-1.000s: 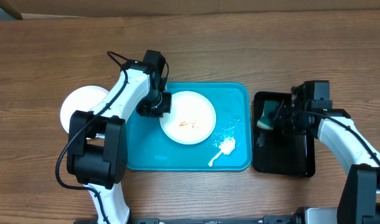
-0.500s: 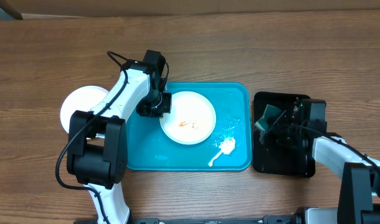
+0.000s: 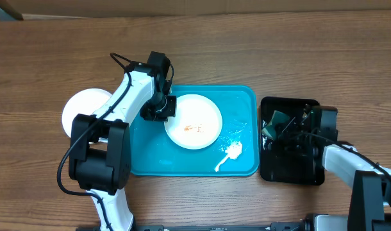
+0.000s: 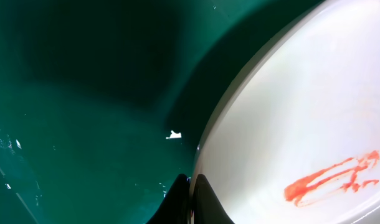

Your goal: Clean dirty plates on tray and stack at the side

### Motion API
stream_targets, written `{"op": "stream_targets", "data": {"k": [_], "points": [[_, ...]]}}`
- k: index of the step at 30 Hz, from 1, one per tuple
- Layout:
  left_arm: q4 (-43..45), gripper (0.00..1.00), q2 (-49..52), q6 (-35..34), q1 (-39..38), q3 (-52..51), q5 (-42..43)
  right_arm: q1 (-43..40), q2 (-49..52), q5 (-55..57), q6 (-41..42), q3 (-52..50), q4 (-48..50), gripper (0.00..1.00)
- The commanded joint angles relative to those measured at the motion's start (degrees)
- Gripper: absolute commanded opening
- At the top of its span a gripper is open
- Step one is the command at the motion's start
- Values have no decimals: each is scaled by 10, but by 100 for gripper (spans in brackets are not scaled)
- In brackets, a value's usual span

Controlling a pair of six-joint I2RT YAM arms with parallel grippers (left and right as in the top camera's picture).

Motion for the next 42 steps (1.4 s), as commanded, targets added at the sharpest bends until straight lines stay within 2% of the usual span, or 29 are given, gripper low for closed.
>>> {"op": "stream_targets", "data": {"k": [1,8,15,22,28,36,42], "points": [[0,4,-13,-8,-4,-2,-8,1,6,-25,-79,42,-56,4],[0,4,-13,-8,-4,-2,-4,2,-19,-2,-186,191,-259,4],[-5,4,-13,-7,-4,-2,13,58,-26,-35,-266,270,-379,4],[-15,4,-13,-7,-8,-2,50,207,-25,-34,-257,271,-332,4],[-23,4,-13,-8,-21,-2,64,323,-15,77,-172,270,-270,4],[-24,4,-13,-8,-41,-2,64,403,49,85,-133,270,-199,4],[-24,4,-13,-8,-50,-2,64,424,92,85,-122,270,-180,4]]}}
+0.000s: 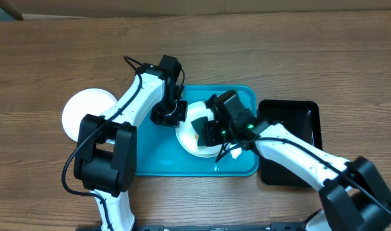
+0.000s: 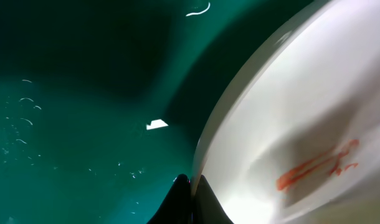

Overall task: Clean dirty plates on tray and stack at the side
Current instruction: 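Carry the sponge with the right gripper onto the second white plate, then scrub the second white plate with the sponge while the left gripper holds it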

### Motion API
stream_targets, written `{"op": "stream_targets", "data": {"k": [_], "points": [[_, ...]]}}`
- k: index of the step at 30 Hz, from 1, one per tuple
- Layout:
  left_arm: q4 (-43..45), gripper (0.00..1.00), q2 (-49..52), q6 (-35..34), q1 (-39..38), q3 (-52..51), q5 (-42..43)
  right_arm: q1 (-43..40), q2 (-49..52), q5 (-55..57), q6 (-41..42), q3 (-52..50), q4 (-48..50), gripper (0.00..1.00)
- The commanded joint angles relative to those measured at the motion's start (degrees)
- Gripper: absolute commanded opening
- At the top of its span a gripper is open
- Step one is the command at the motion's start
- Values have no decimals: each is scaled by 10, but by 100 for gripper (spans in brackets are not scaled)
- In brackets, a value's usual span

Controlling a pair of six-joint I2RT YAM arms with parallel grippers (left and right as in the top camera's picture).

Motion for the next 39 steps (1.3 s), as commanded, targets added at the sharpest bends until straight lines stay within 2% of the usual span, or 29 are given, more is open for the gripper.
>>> {"op": "stream_targets", "data": {"k": [1,12,27,39], "points": [[-2,4,-13,-8,-10,-2,9,5,24,8,24,9,13,4],[-2,4,-12,-10,-18,-5,9,5,40,-52,32,9,70,4],[-4,4,-12,-10,-18,-5,3,-1,88,59,32,0,-27,4],[-11,4,-12,-10,-18,-5,-31,-72,87,70,19,1,-57,4]]}}
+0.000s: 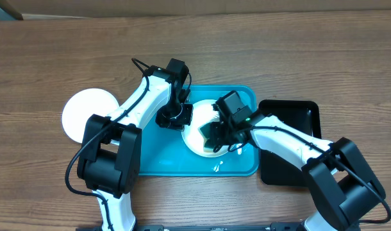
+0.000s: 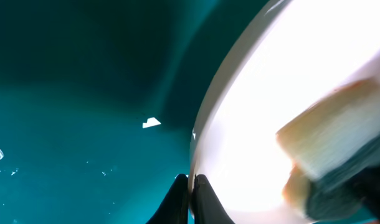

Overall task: Clean dirty plates on tray and stack at the side
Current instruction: 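Scrub the second white plate with the sponge while the left gripper holds it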

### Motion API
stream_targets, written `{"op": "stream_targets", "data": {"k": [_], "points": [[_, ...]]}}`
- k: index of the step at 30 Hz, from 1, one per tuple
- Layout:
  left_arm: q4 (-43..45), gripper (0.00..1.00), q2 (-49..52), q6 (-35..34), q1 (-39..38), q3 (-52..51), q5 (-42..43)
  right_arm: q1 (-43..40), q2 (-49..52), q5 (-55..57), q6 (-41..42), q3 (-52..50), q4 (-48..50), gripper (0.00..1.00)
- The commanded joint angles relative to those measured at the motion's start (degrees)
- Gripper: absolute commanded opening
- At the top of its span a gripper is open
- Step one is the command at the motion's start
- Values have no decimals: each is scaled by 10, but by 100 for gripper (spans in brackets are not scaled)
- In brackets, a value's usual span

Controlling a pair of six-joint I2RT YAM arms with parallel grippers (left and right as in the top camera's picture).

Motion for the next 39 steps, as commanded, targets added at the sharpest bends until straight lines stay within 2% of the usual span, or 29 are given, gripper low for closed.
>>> {"op": "stream_targets", "data": {"k": [1,7,14,25,34,39], "points": [[-11,4,-12,-2,4,2,-32,-32,16,63,-17,-8,-11,4],[-12,4,-12,-3,4,2,-31,-40,16,70,-60,23,-11,4],[-19,4,-12,-3,4,2,-31,-40,16,154,-63,52,10,4],[-19,4,-12,-3,4,2,-31,-38,10,96,-90,71,38,4],[-19,4,-12,-3,4,2,-31,-52,-91,109,-85,126,8,4],[-18,4,-13,-3,4,2,-35,-90,-151,152,-64,126,-68,4]]}}
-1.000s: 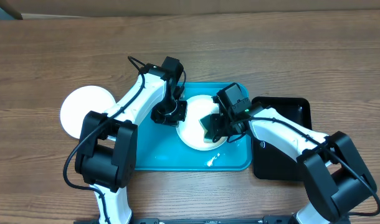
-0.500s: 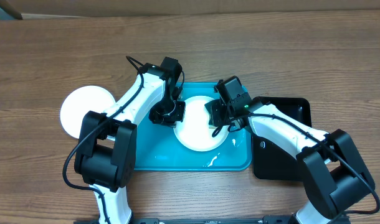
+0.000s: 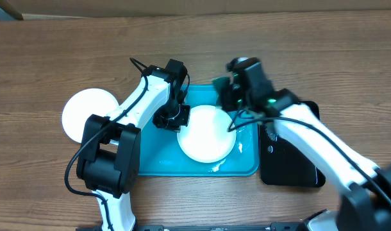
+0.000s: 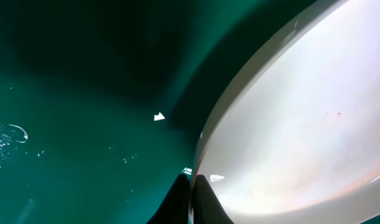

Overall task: Clean dirty plates on tray and stack at the side
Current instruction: 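Scrub the second white plate with the sponge while the left gripper holds it, then return the sponge with the right gripper to the black tray, then lift the second white plate with the left gripper and stack it on the pile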

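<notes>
A white plate [image 3: 207, 133] lies in the teal tray [image 3: 150, 160]; in the left wrist view the plate [image 4: 302, 112] is almost all white, with only tiny red specks. My left gripper [image 3: 178, 120] is shut on the plate's left rim, its fingertips [image 4: 199, 200] pinched over the edge. My right gripper [image 3: 226, 93] is over the tray's back right corner, away from the plate, shut on a green sponge [image 3: 219, 84]. A second white plate [image 3: 86, 112] sits on the table left of the tray.
A black bin [image 3: 291, 160] stands right of the tray, partly under the right arm. White foam smears [image 3: 238, 146] lie on the tray floor by the plate. In the left wrist view the teal tray [image 4: 84, 93] is wet, with a white fleck [image 4: 159, 116].
The right gripper and sponge were on the plate's right half; now they are off it, at the tray's back right corner. The plate shows bare white. The left gripper still holds the rim.
First the plate bore a red smear, the left gripper held its rim, and the right gripper was in the black bin. Then the right gripper was over the plate with the sponge, then on it. Now the sponge is off and the smear is gone.
</notes>
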### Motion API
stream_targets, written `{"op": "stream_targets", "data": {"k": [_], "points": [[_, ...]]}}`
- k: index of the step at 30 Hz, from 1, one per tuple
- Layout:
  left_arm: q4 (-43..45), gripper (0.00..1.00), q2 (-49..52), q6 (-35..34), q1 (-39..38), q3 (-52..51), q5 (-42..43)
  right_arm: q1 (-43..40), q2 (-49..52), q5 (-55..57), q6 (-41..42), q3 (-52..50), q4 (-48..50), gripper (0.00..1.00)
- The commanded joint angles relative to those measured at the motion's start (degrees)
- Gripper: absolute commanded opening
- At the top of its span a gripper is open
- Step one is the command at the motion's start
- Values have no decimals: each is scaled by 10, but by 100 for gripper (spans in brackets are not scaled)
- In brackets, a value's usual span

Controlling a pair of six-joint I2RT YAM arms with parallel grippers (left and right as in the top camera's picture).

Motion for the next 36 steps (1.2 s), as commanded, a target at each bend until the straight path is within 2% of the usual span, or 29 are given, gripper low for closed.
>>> {"op": "stream_targets", "data": {"k": [1,7,14,18,25,36], "points": [[1,4,-13,-2,3,2,-18,-31,-41,42,14,12,-43,4],[0,4,-34,-22,15,2,-66,-114,-58,68,21,12,-205,4],[-2,4,-120,-69,31,2,-158,-228,-57,79,21,9,-296,4],[0,4,-173,-77,24,2,-229,-250,-57,73,3,-4,-312,4],[-1,4,-230,-90,-16,2,-411,-250,-57,73,-5,-45,-298,4],[3,4,-237,-98,-137,2,-663,-250,-57,73,-5,-59,-290,4]]}}
